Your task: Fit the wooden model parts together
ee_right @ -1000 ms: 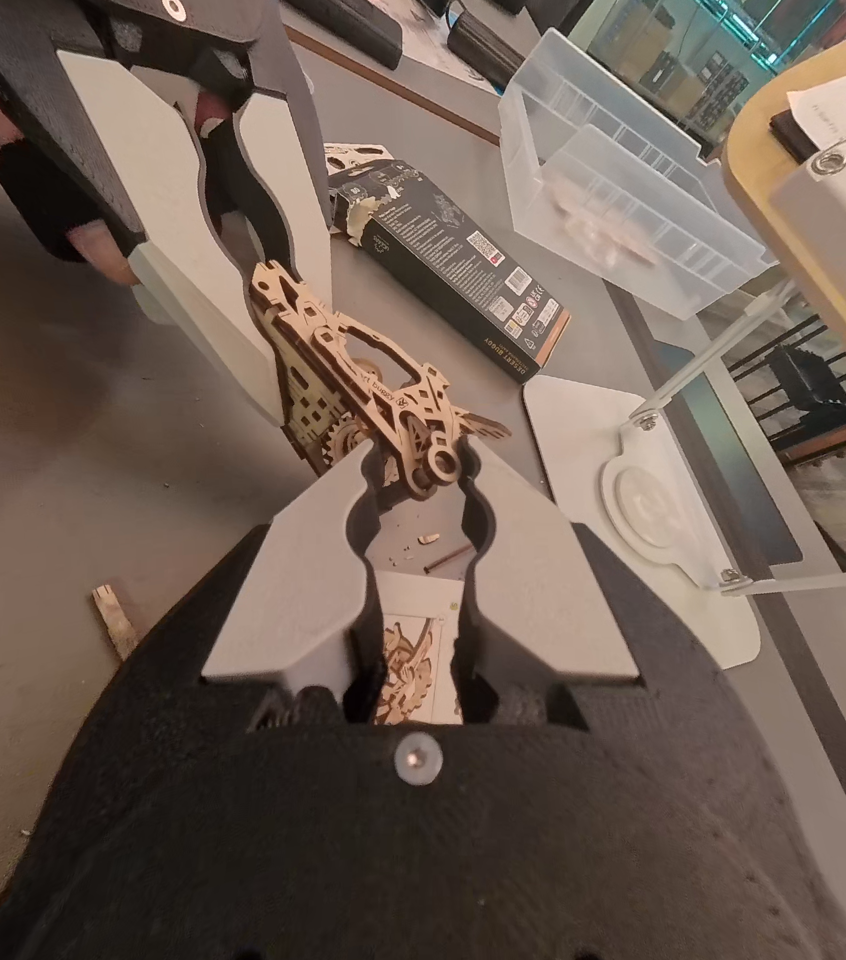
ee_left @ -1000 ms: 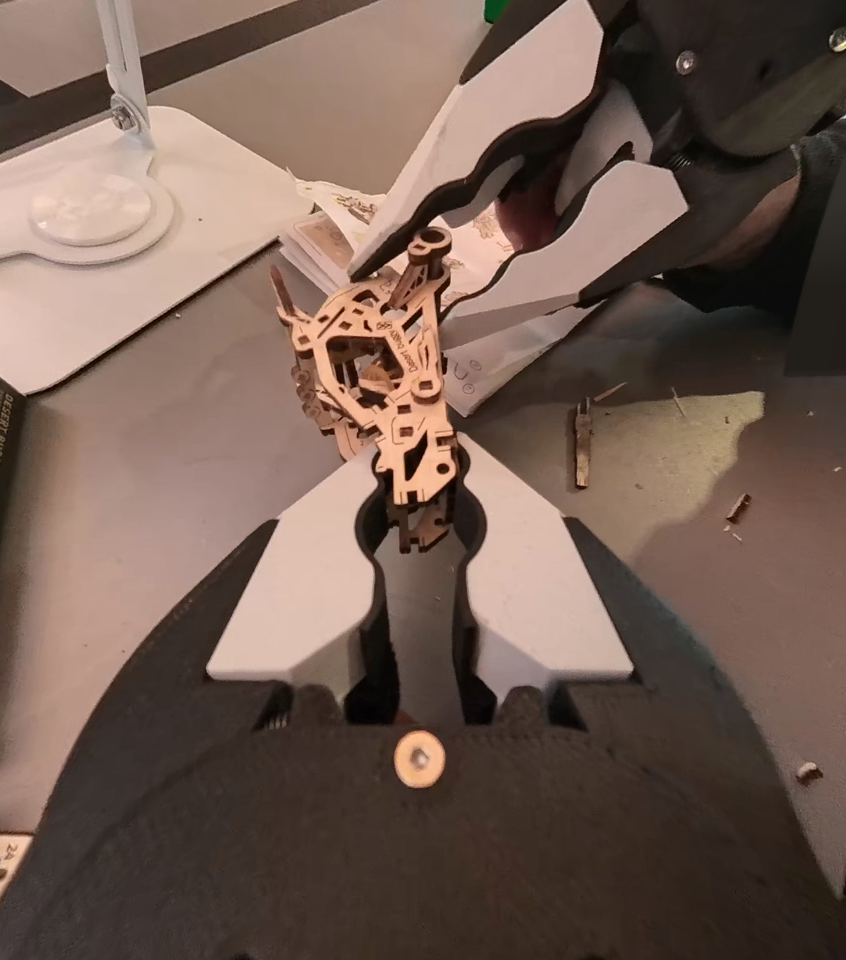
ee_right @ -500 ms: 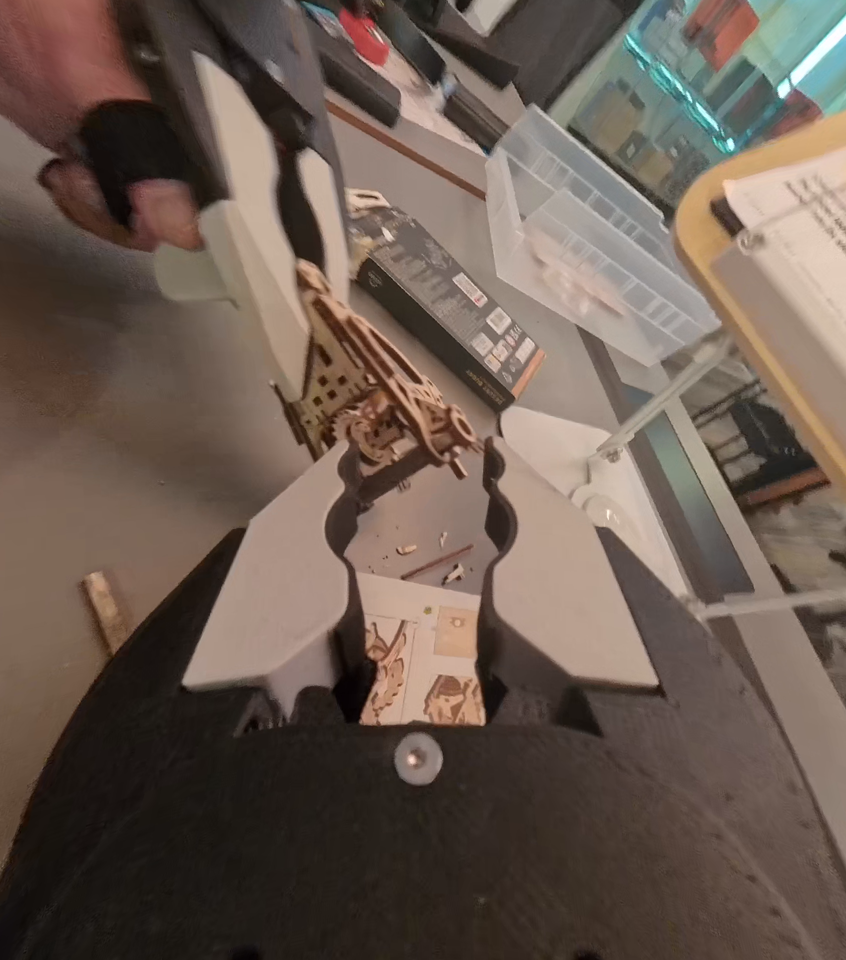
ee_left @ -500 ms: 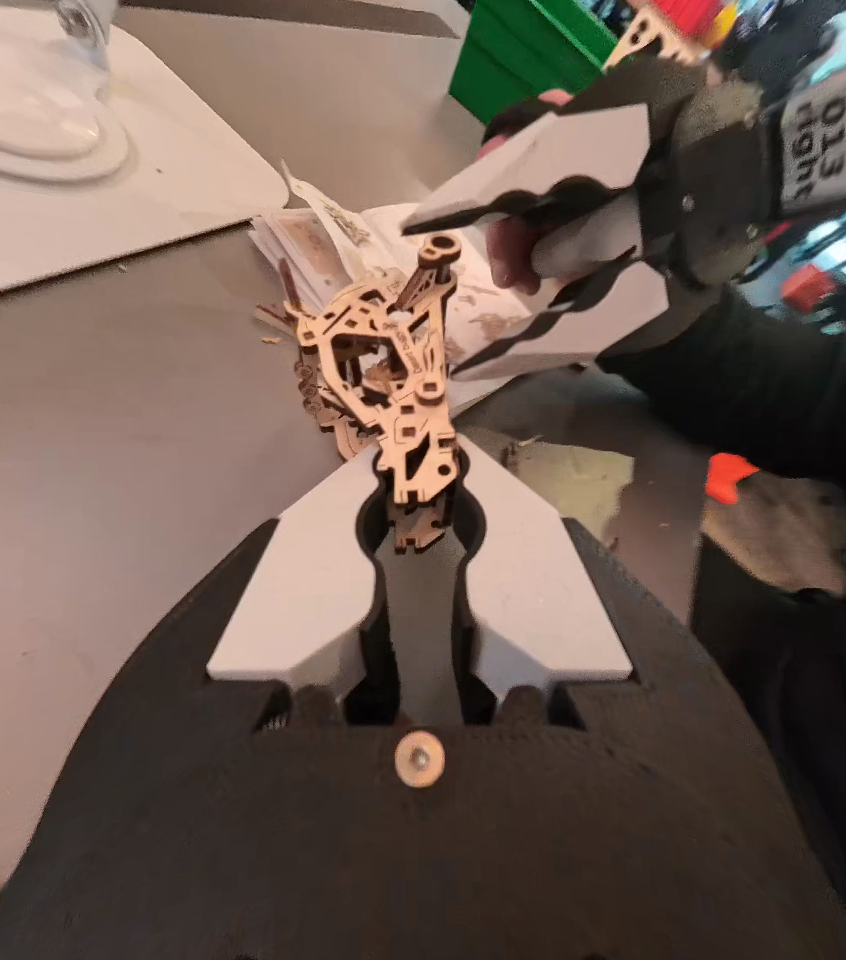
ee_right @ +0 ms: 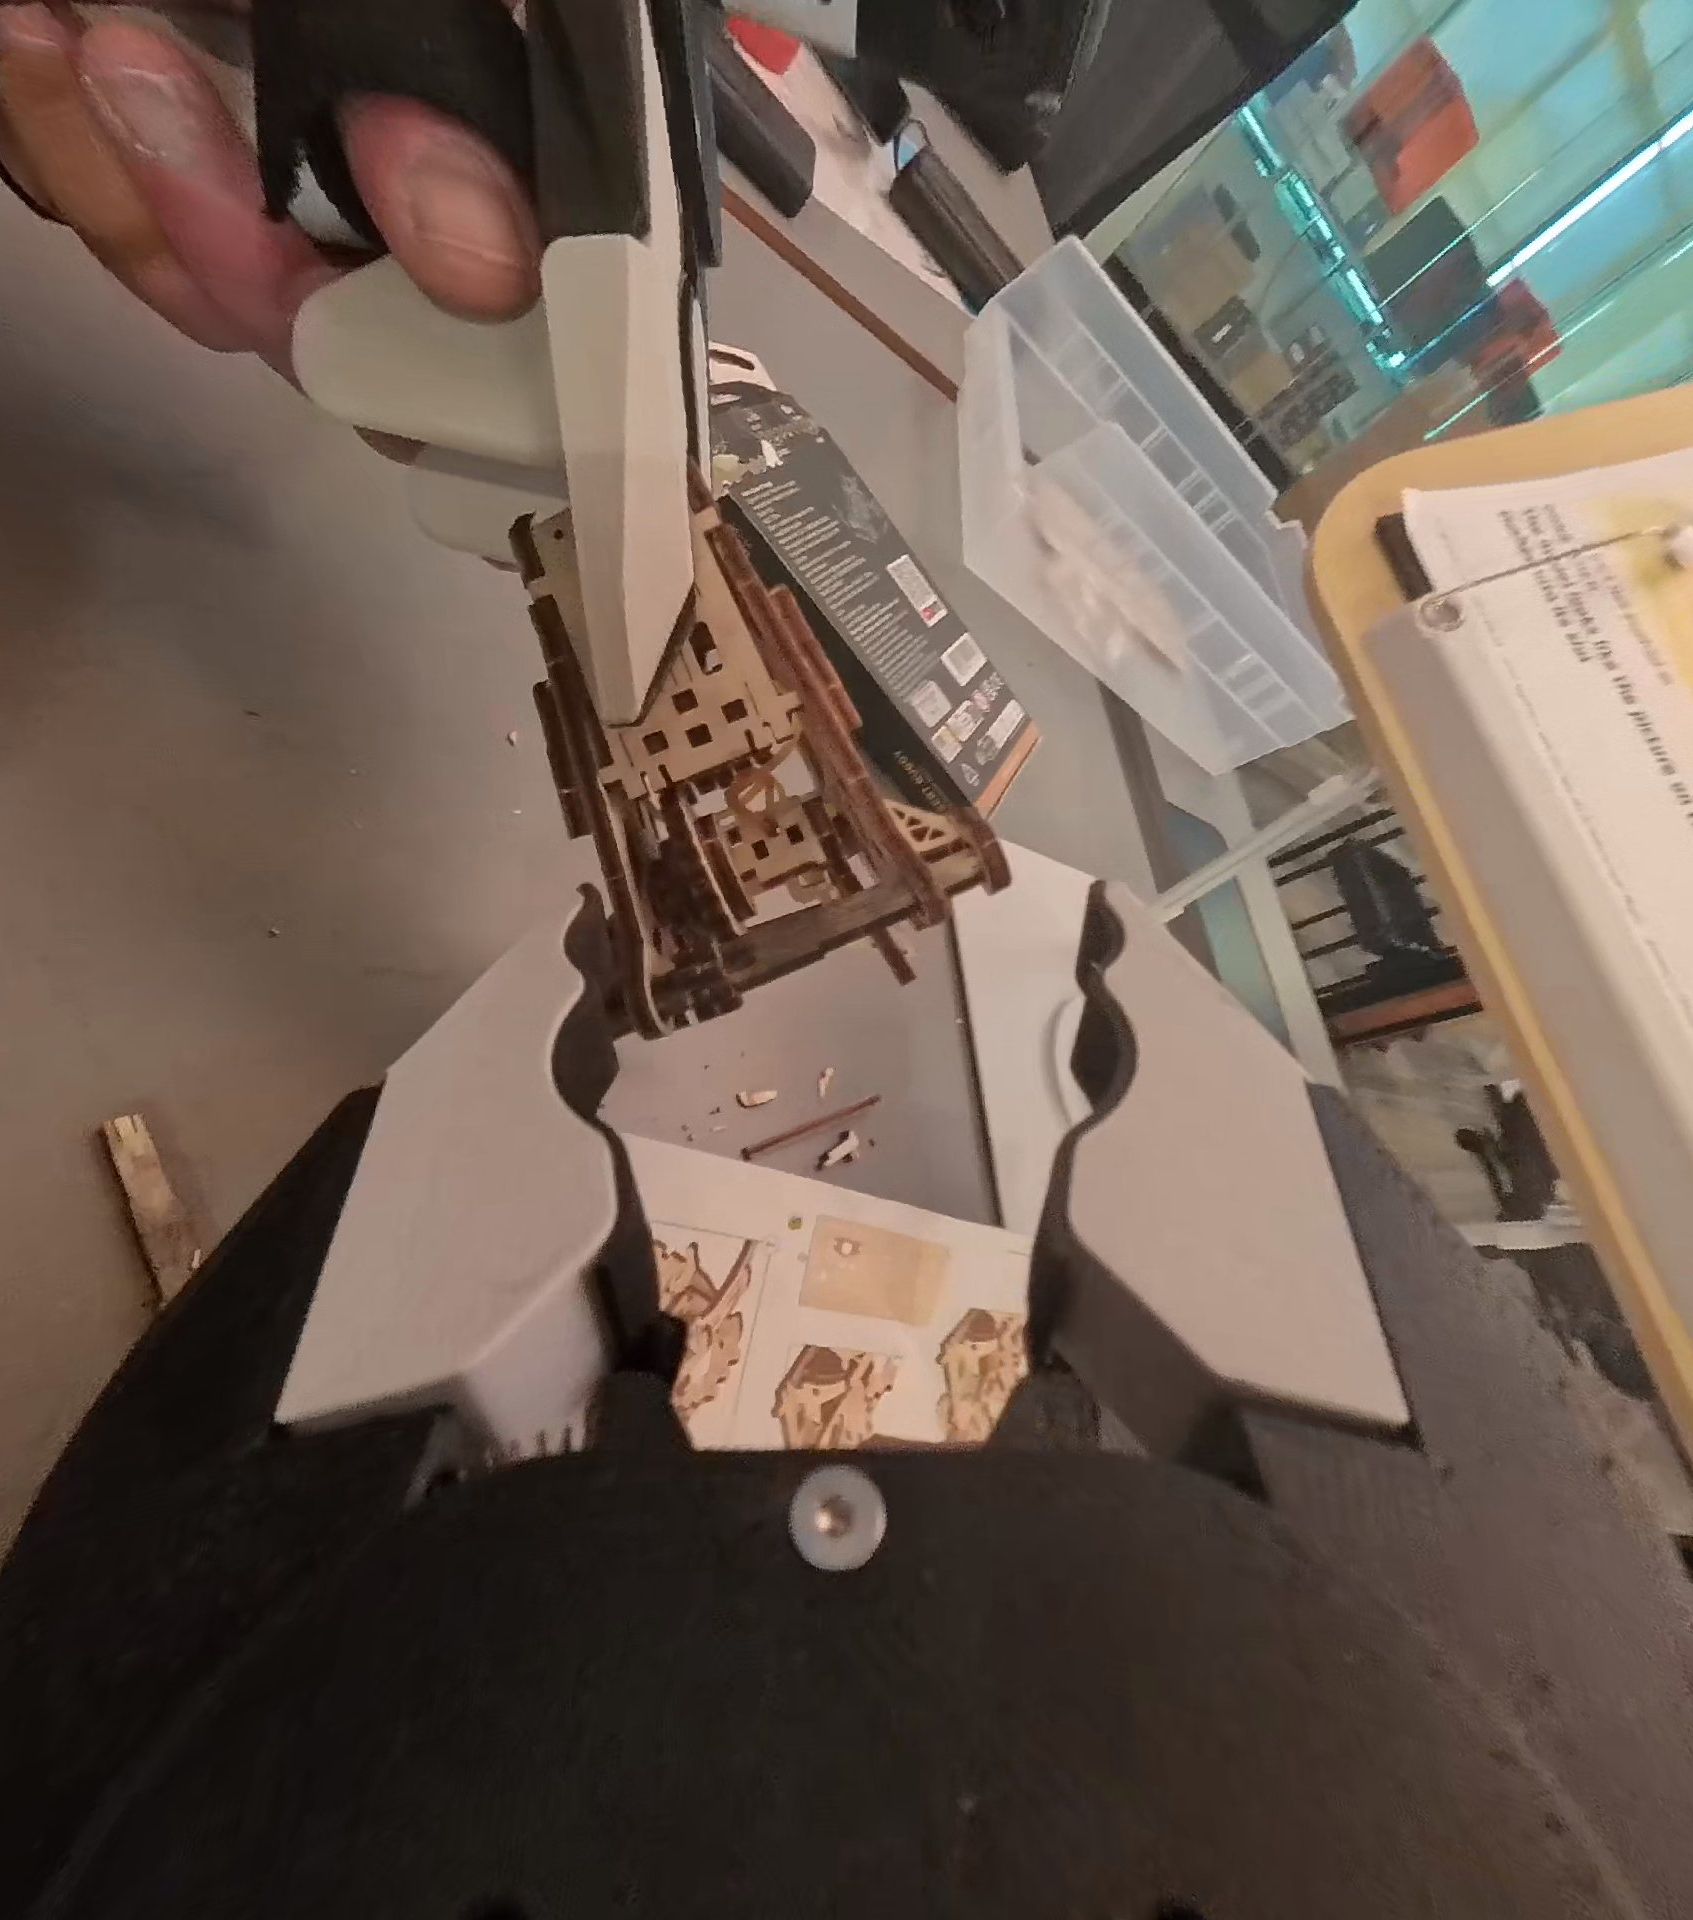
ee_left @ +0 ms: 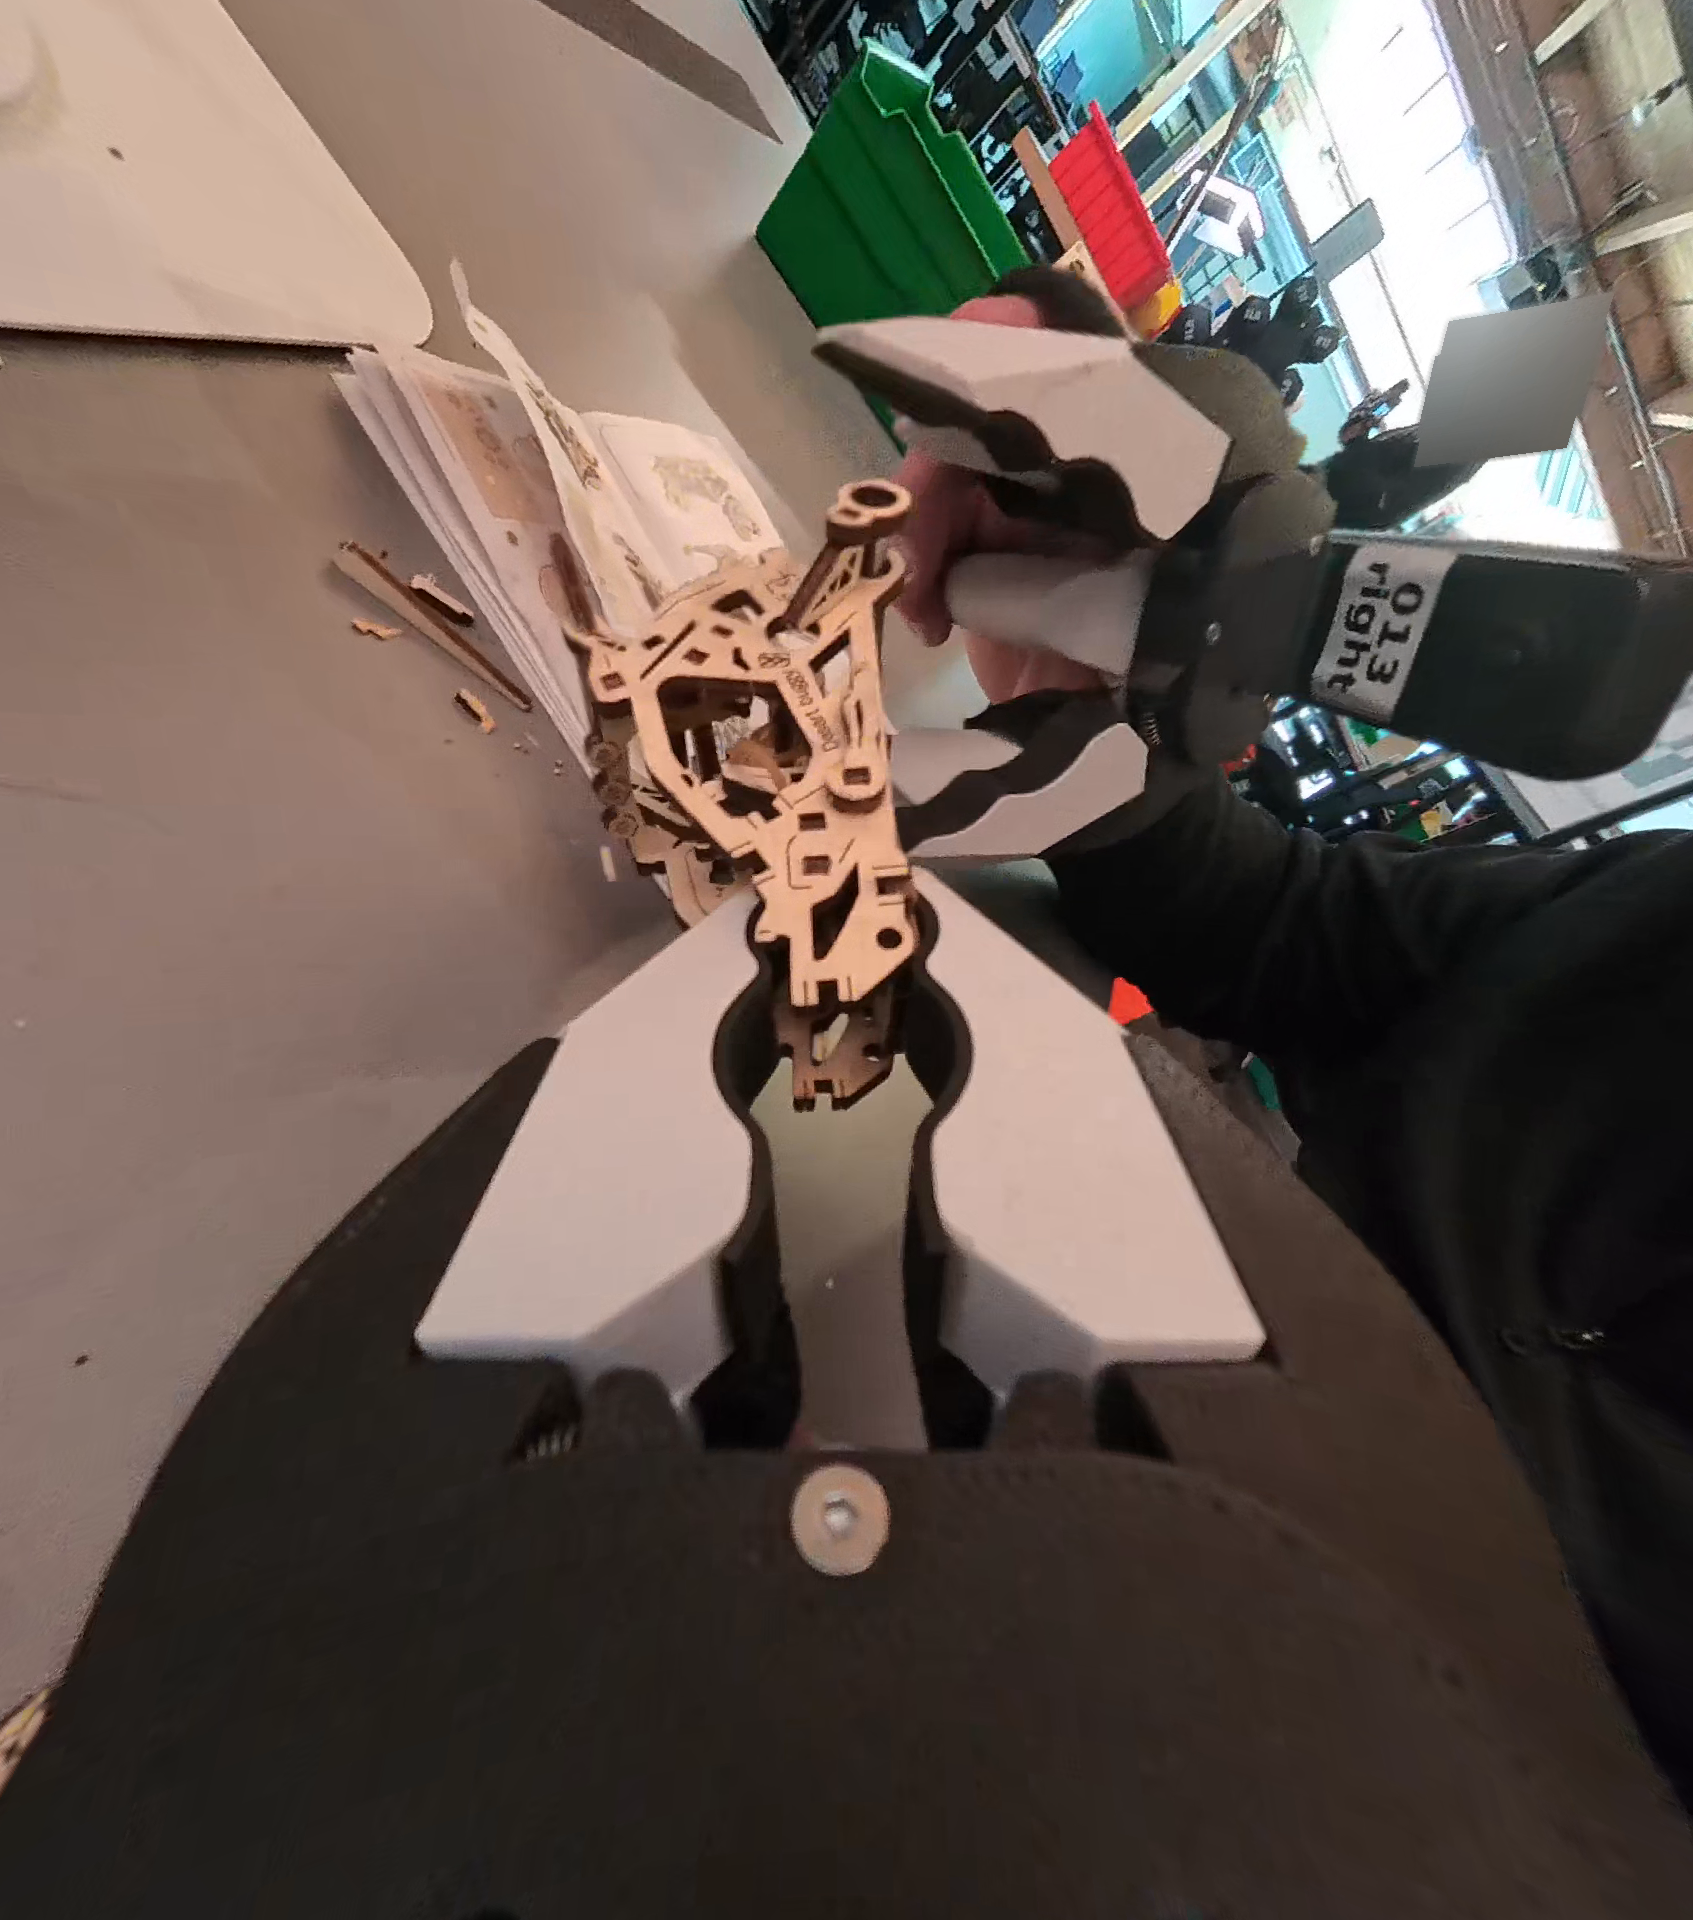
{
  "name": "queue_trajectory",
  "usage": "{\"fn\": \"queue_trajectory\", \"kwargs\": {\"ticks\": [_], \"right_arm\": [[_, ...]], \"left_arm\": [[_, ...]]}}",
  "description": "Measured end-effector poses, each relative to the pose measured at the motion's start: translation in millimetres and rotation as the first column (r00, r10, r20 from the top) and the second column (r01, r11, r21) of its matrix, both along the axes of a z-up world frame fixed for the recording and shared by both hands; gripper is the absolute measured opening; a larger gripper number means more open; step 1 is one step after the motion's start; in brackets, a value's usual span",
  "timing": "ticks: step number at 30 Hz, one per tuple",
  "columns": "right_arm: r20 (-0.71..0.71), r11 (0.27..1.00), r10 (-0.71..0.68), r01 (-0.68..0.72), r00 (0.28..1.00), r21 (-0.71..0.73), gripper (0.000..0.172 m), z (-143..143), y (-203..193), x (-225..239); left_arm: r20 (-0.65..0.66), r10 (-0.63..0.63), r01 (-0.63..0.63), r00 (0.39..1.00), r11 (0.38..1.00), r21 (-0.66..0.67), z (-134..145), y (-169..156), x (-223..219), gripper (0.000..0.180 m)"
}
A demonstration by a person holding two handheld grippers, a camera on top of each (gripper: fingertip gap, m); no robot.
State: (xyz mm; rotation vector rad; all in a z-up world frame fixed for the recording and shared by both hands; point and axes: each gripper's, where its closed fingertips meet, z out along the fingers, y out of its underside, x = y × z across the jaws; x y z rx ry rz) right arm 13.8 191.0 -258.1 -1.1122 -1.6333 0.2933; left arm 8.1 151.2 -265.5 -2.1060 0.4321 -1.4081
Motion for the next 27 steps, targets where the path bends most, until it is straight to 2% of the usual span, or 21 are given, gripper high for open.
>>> {"fn": "queue_trajectory", "kwargs": {"ticks": [5, 9, 12, 16, 17, 20, 24, 27], "right_arm": [[0.086, 0.999, 0.018, -0.021, 0.996, 0.043, 0.086, -15.7, -6.2, -5.0], [0.075, 0.999, 0.031, -0.03, 0.997, -0.015, 0.083, -16.1, -7.1, -4.5], [0.066, 0.998, 0.035, -0.032, 0.997, -0.049, 0.074, -16.0, -7.4, -3.8], [0.044, 0.994, 0.029, -0.024, 0.999, -0.111, 0.075, -16.0, -4.5, -2.0], [0.041, 0.992, 0.031, -0.026, 0.999, -0.122, 0.075, -16.5, -4.9, -2.0], [0.024, 0.987, 0.031, -0.027, 0.999, -0.159, 0.075, -16.7, -5.2, -2.0], [0.0, 0.98, 0.044, -0.043, 0.999, -0.194, 0.074, -15.0, -6.4, -0.6], [-0.032, 0.974, 0.07, -0.076, 0.997, -0.212, 0.081, -6.9, -7.8, 5.1]], "left_arm": [[0.041, -0.019, 0.021, 0.999, 0.999, -0.038, -1.4, -3.6, 4.5, 0.016], [0.069, -0.023, 0.027, 0.997, 0.998, -0.062, -3.7, -4.0, 4.0, 0.016], [0.085, -0.028, 0.034, 0.996, 0.997, -0.073, -5.5, -4.5, 4.2, 0.016], [0.079, -0.005, 0.007, 0.997, 1.0, -0.027, -1.9, -0.7, 3.6, 0.019], [0.08, 0.003, -0.001, 0.997, 1.0, -0.02, -1.0, 1.0, 2.4, 0.025], [0.056, 0.022, -0.023, 0.998, 1.0, 0.018, -1.8, 3.8, -0.4, 0.022], [0.066, 0.05, -0.051, 0.997, 0.999, 0.012, -0.9, 6.7, -1.9, 0.017], [0.125, 0.051, -0.048, 0.991, 0.998, -0.03, 4.7, 6.9, -4.4, 0.017]]}}
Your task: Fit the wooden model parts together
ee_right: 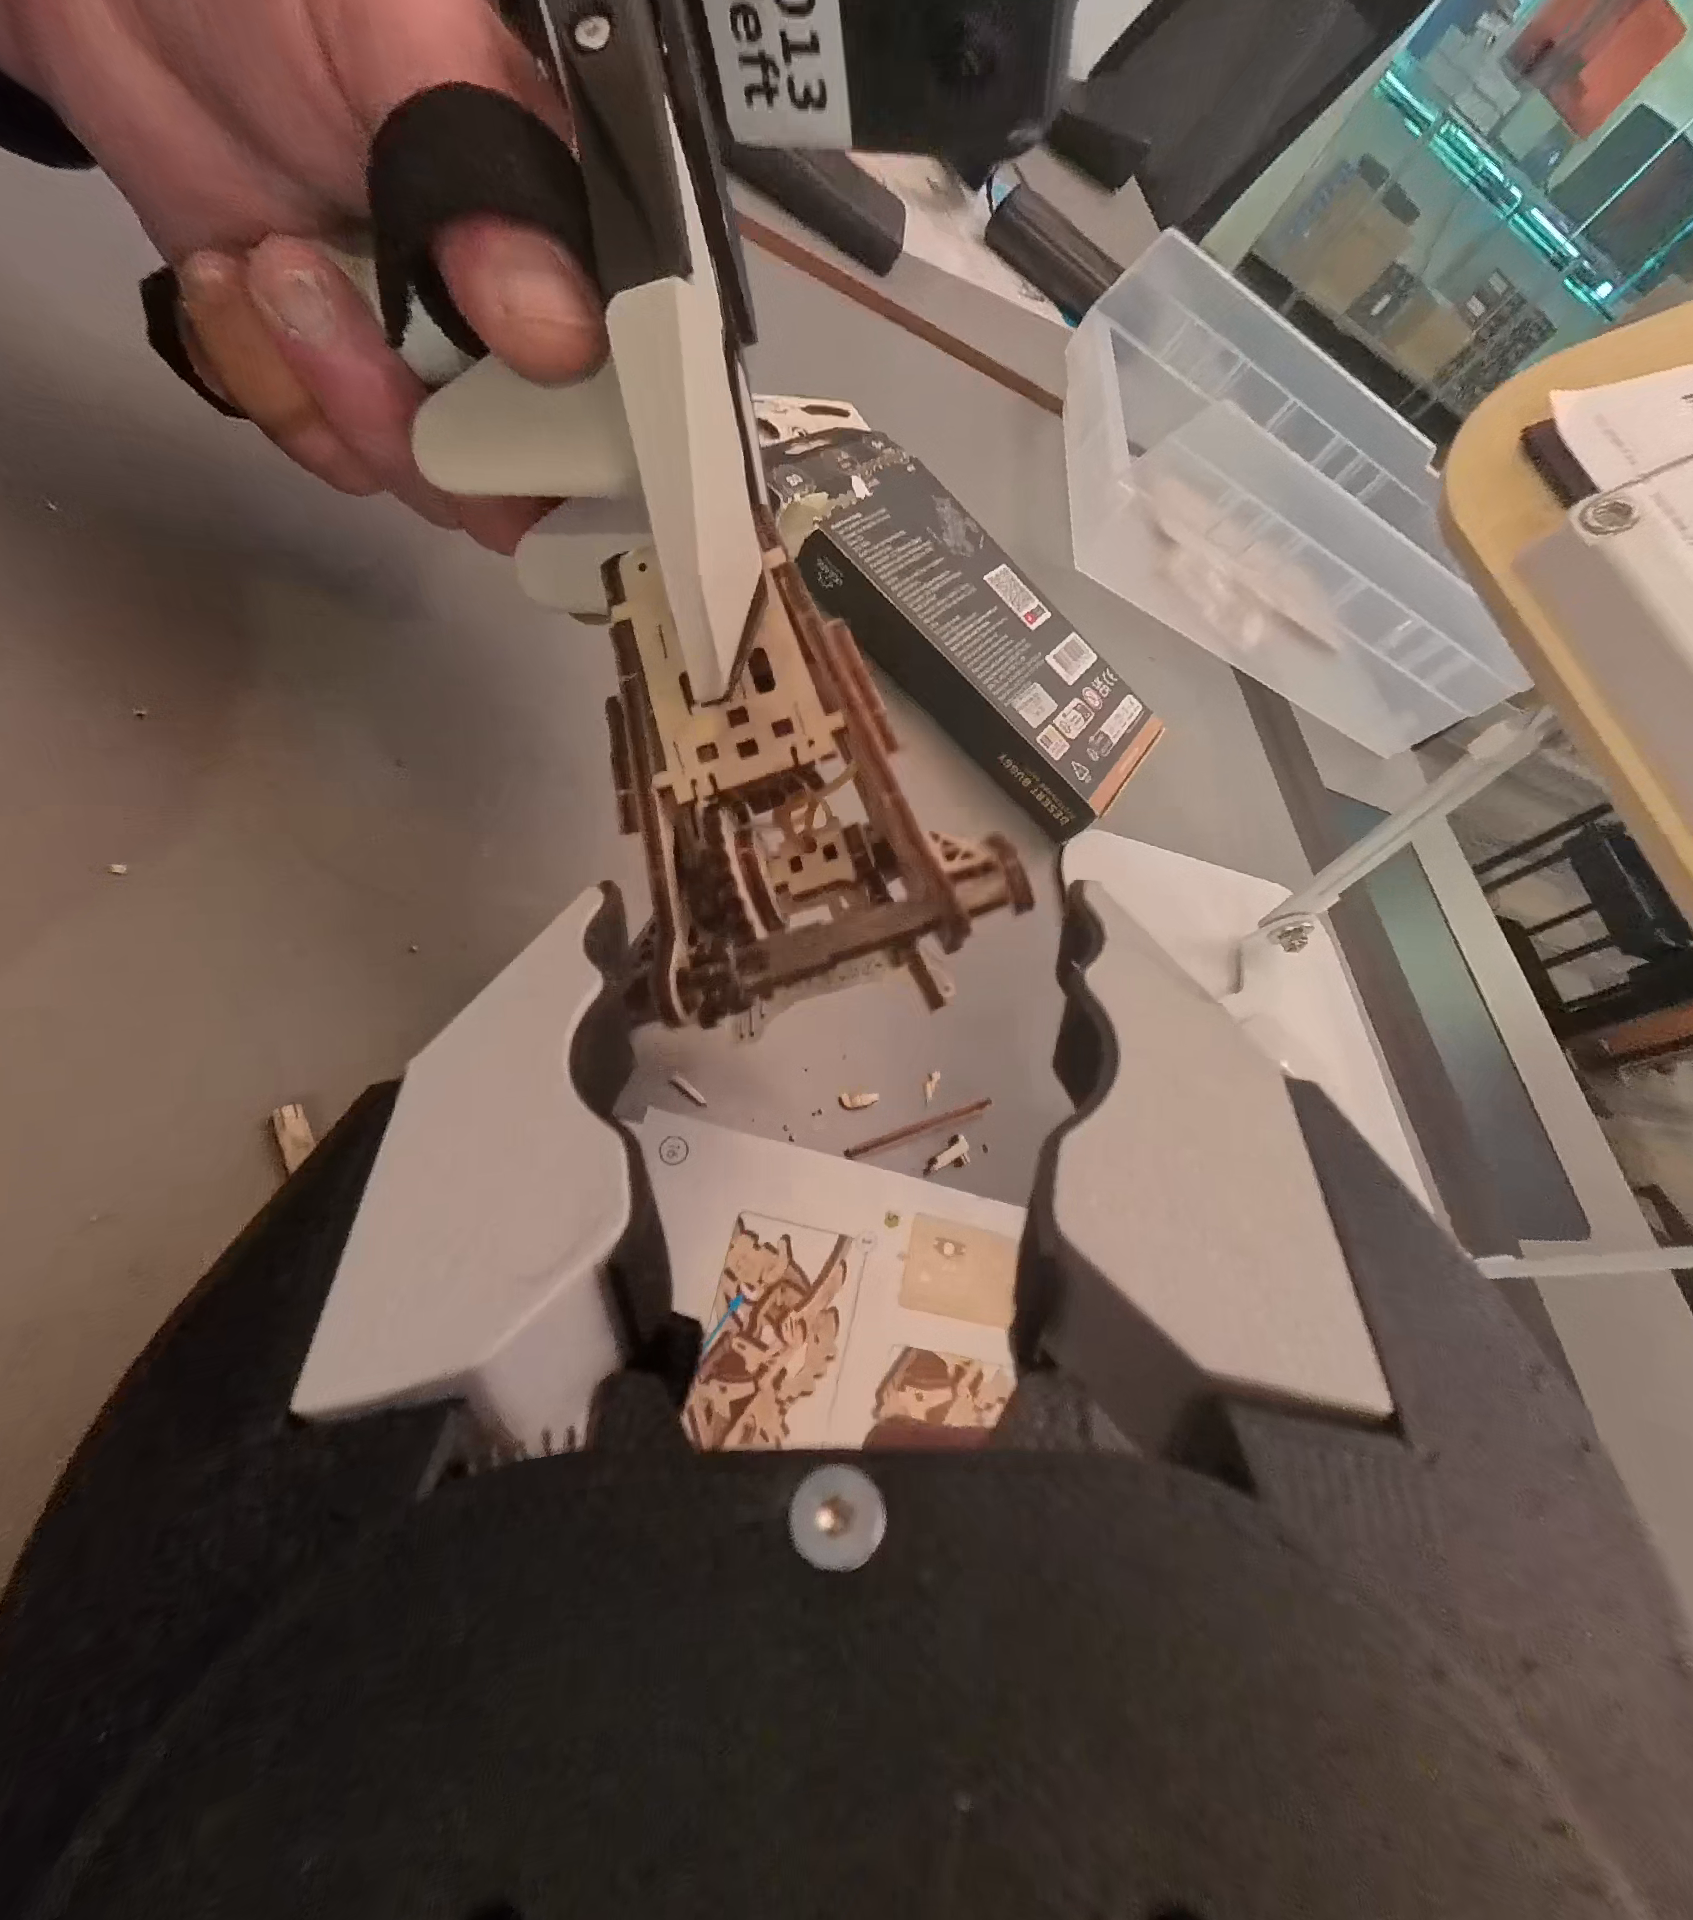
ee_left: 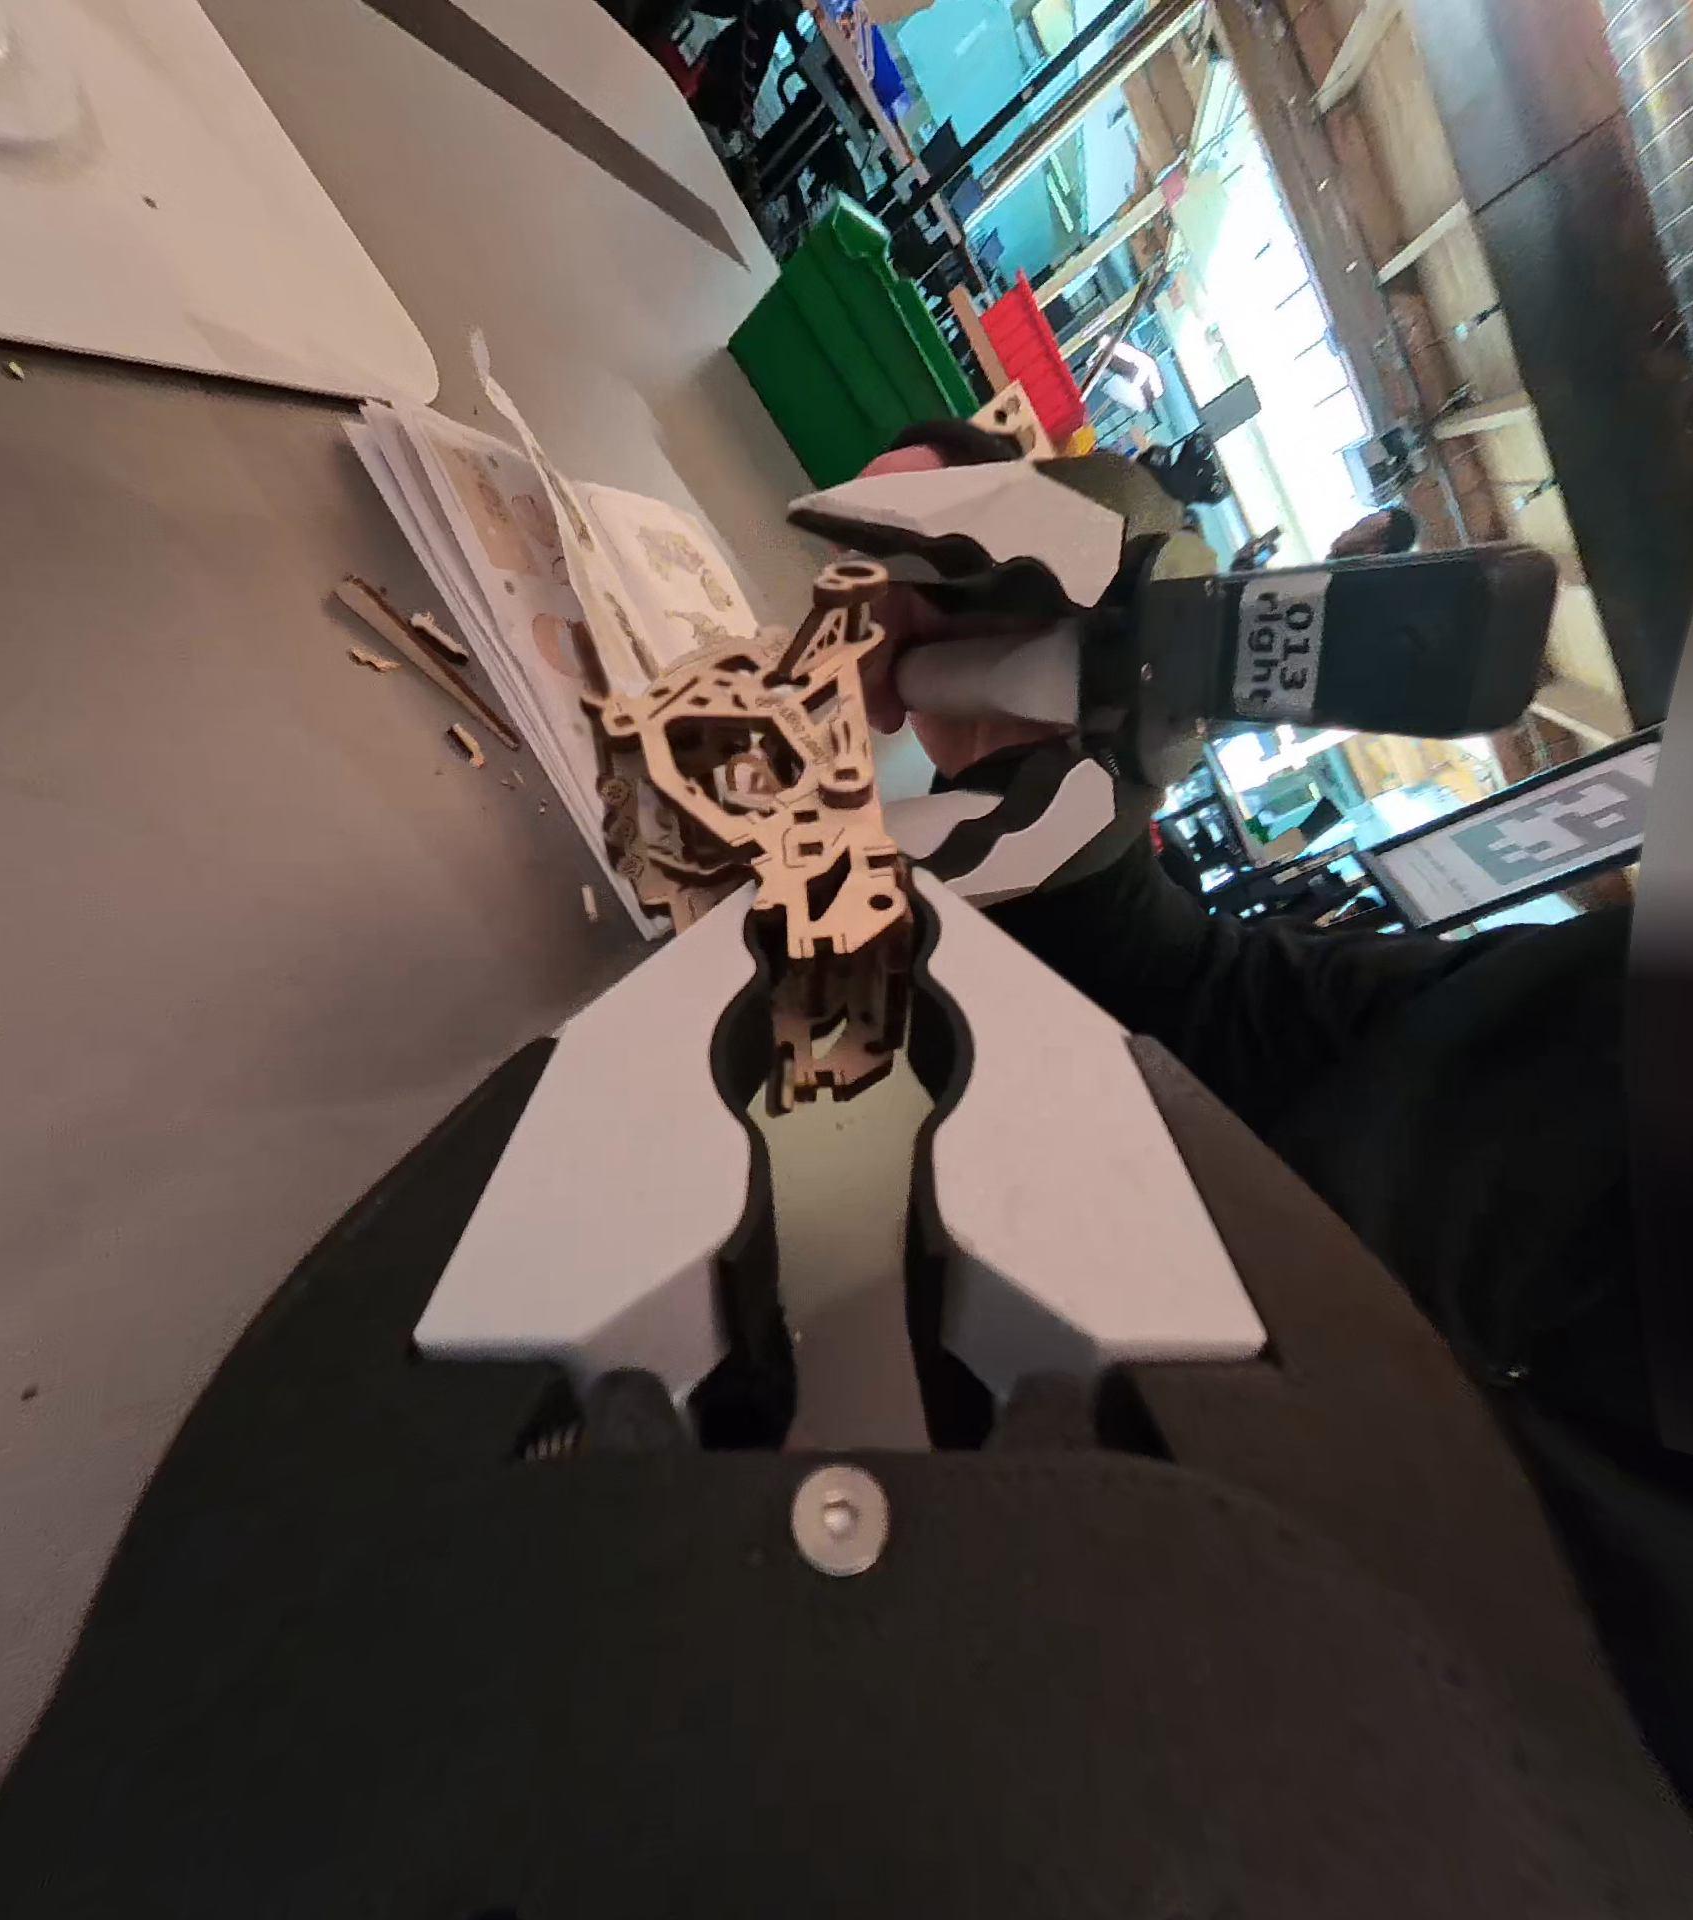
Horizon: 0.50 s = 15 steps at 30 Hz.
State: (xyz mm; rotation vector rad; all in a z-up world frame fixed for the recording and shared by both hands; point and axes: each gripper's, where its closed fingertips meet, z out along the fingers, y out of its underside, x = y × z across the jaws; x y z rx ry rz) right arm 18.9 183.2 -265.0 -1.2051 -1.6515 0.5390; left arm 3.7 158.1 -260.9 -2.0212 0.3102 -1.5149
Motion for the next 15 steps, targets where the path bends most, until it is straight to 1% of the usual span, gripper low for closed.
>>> {"fn": "queue_trajectory", "kwargs": {"ticks": [5, 6, 8, 10, 12, 13, 15], "right_arm": [[0.004, 0.999, 0.03, -0.03, 1.0, -0.019, 0.088, -0.2, -1.5, 7.0], [0.005, 0.999, 0.031, -0.031, 1.0, -0.01, 0.087, -0.2, -1.7, 6.7], [0.009, 1.0, 0.027, -0.027, 1.0, 0.009, 0.082, -1.0, -2.1, 6.0], [0.017, 0.999, 0.02, -0.02, 1.0, 0.028, 0.074, -1.8, -1.9, 5.6], [0.01, 1.0, 0.013, -0.014, 1.0, 0.027, 0.06, -0.1, -1.0, 5.9], [0.001, 1.0, 0.012, -0.012, 1.0, 0.025, 0.057, 1.1, -1.2, 5.7], [0.002, 0.999, 0.007, -0.007, 1.0, 0.032, 0.057, 0.4, -0.8, 5.3]], "left_arm": [[0.066, -0.012, 0.016, 0.998, 0.999, -0.052, 1.5, -2.1, 2.0, 0.016], [0.075, -0.011, 0.015, 0.997, 0.998, -0.057, 1.3, -2.1, 2.4, 0.016], [0.088, -0.009, 0.015, 0.996, 0.998, -0.065, 0.9, -1.8, 2.7, 0.016], [0.087, -0.008, 0.013, 0.996, 0.998, -0.067, 0.0, -1.7, 2.6, 0.016], [0.103, 0.002, 0.005, 0.995, 0.998, -0.069, 1.7, -0.7, 2.0, 0.016], [0.109, 0.004, 0.004, 0.994, 0.998, -0.07, 2.8, -0.2, 1.7, 0.016], [0.096, 0.002, 0.004, 0.995, 0.998, -0.066, 1.9, -0.2, 1.3, 0.016]]}}
